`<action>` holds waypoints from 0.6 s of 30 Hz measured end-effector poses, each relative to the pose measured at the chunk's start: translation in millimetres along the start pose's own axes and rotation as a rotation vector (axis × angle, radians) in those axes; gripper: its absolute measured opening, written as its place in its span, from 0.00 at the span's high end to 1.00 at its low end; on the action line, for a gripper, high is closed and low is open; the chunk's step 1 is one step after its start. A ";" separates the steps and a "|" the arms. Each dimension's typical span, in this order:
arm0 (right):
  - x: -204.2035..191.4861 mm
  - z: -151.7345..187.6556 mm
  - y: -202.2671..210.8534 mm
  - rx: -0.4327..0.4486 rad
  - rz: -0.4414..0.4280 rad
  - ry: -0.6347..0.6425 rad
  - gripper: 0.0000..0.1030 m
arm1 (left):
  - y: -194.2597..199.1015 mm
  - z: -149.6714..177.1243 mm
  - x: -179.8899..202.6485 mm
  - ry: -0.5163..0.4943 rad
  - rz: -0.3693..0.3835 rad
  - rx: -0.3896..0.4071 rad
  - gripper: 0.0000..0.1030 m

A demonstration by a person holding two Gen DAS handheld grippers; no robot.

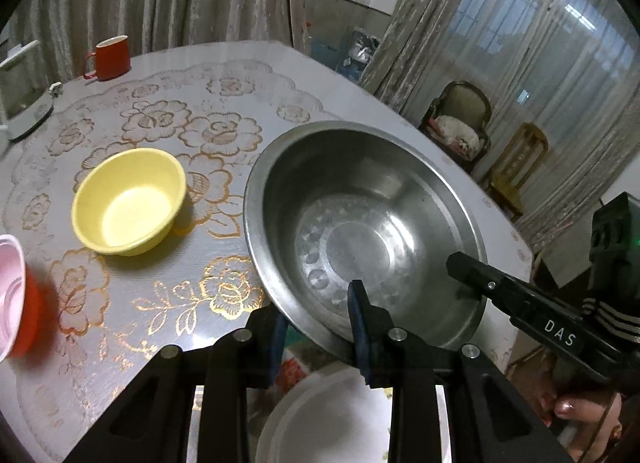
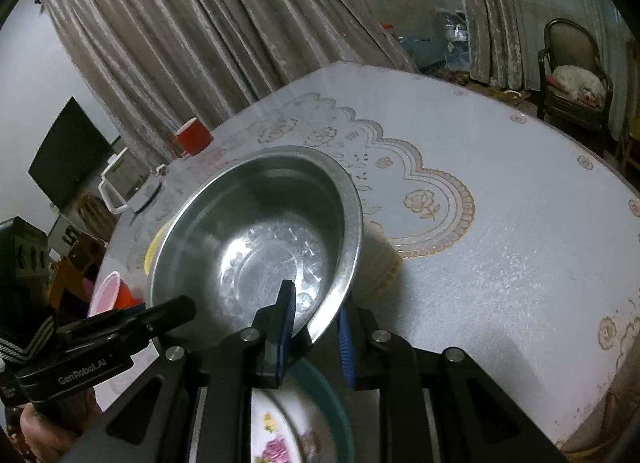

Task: Organize plates and bowls
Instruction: 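Lift the steel basin with both grippers and set it beside the plate stack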

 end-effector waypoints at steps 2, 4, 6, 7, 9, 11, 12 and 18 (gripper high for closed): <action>-5.7 2.4 7.6 0.010 -0.013 0.003 0.82 | 9.3 5.3 -1.7 0.007 0.006 0.011 0.71; -14.5 6.7 15.4 0.022 -0.023 0.015 0.82 | 20.9 13.8 -3.6 0.011 0.007 0.024 0.71; -21.2 11.1 20.1 0.024 -0.031 0.025 0.82 | 30.7 22.0 -7.6 0.019 0.006 0.032 0.71; -25.6 14.2 22.5 0.024 -0.038 0.031 0.82 | 34.7 25.7 -10.5 0.026 0.007 0.036 0.71; -34.1 21.6 26.0 0.017 -0.058 0.037 0.82 | 43.3 35.7 -16.1 0.041 0.007 0.038 0.71; -42.6 29.8 27.0 0.006 -0.076 0.041 0.82 | 50.5 45.2 -21.4 0.052 0.002 0.041 0.71; -45.3 33.5 28.0 0.003 -0.081 0.045 0.82 | 54.3 50.4 -23.8 0.054 -0.003 0.043 0.71; -67.3 59.8 31.7 -0.021 -0.118 0.067 0.82 | 77.8 78.7 -36.9 0.063 -0.034 0.075 0.71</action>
Point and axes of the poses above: each gripper's, at about its wrist camera, not at the fingertips, and y roughly against the way its jaws point, x to its right, z to its underside, the point moved 7 cm from there along -y, roughly the way its jaws point, and after that the axes turned 7 degrees about -x, right-handed, at the moved point
